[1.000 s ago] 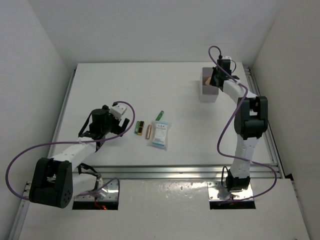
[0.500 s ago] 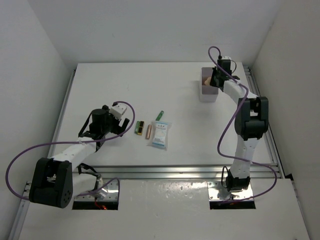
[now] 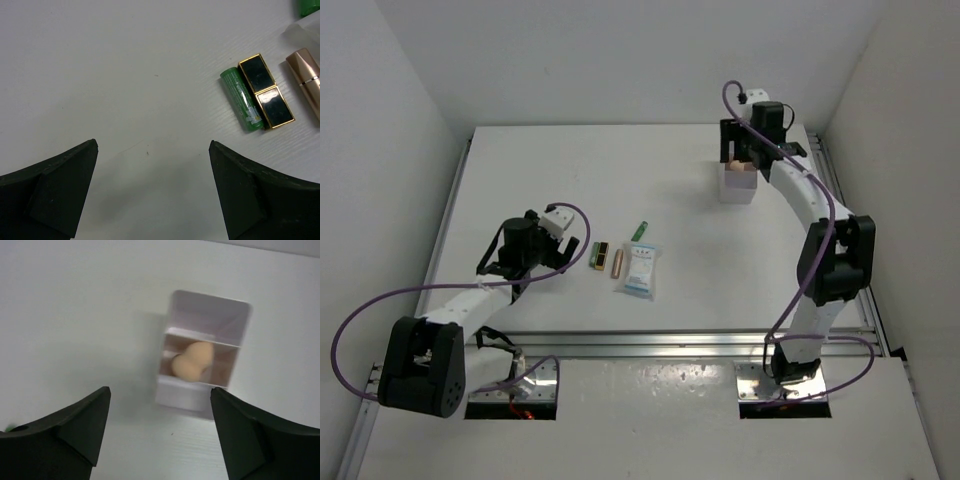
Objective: Organize the makeup
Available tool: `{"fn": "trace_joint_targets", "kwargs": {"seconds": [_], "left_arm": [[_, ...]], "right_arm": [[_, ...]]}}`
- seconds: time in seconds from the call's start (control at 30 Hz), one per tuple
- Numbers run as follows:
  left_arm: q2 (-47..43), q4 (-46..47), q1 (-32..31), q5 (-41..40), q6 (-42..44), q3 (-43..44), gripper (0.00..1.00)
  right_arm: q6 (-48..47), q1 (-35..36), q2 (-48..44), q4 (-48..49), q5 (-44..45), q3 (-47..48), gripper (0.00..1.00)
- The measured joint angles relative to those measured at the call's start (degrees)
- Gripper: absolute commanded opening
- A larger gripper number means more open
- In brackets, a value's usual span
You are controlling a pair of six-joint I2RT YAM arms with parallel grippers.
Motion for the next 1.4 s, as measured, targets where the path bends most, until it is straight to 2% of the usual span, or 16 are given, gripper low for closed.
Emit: {"fn": "trace_joint_targets", "kwargs": {"seconds": [0.2, 0.33, 0.5, 0.7, 0.97, 1.4], "left_arm": [[-1.07, -0.33, -0.63, 0.37, 0.39, -0.02, 1.0], [-1.7, -0.48, -1.44, 0.59, 0.59, -0.02, 1.0], [-2.73, -0.59, -2.43, 0.72, 0.76, -0.59, 1.0], [-4.15, -1.03, -3.19, 0.7, 0.83, -1.97, 1.0], [-4.68, -1.22, -3.28, 0.7, 0.83, -1.99, 1.0], [-4.72, -1.62, -3.28, 0.7, 1.03, -2.71, 1.0]], "right_arm": [[-11.1, 8.57, -3.13, -8.07, -22.12, -2.91, 0.86], [-13.2, 14.53, -2.54, -11.28, -34.14, -6.56, 0.85], [-13.4, 17.84, 1.31, -12.07, -45.24, -8.96, 0.85], [-15.04, 21.46, 5.07, -14.01, -47.47, -9.94, 0.86], [-17.62, 21.9, 10.12, -16.74, -47.89, -9.73, 0.86], [-19.56, 24.72, 11.76, -12.41, -36.54, -9.6, 0.86]]}}
